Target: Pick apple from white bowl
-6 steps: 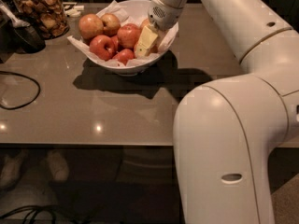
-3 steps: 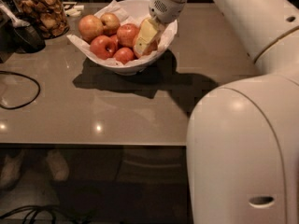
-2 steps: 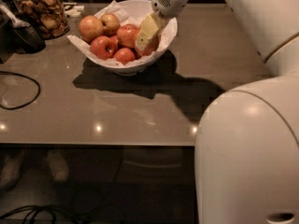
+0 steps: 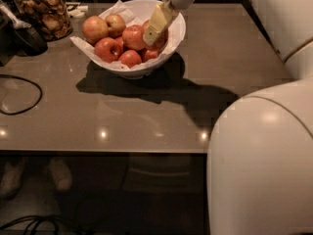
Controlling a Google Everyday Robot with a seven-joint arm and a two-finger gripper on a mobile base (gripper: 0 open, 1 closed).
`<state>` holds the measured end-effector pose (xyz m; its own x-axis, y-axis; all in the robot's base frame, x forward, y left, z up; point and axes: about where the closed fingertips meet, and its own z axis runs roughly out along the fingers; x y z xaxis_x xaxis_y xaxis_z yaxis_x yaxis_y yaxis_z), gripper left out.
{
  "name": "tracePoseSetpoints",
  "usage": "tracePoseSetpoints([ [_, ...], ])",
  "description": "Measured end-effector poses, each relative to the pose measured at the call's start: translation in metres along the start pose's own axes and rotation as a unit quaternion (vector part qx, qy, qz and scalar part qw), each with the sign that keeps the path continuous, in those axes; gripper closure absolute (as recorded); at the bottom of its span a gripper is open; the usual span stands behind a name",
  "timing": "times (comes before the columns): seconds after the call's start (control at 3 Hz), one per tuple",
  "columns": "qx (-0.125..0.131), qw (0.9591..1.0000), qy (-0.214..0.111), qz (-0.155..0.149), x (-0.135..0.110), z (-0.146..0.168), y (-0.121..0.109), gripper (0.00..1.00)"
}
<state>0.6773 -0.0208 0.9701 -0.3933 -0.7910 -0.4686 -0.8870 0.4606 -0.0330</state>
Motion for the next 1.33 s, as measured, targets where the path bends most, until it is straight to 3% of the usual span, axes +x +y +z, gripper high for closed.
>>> tracePoseSetpoints([
  [0.67, -0.006, 0.9977, -0.034, -0.059, -0.006, -0.043, 0.032, 1.00],
  [1.0, -0.019, 0.9963, -0.057, -0.061, 0.014, -0.059, 0.061, 1.00],
  [1.33, -0.021, 0.9965, -0.055, -0.059, 0.018, -0.056, 0.063, 1.00],
])
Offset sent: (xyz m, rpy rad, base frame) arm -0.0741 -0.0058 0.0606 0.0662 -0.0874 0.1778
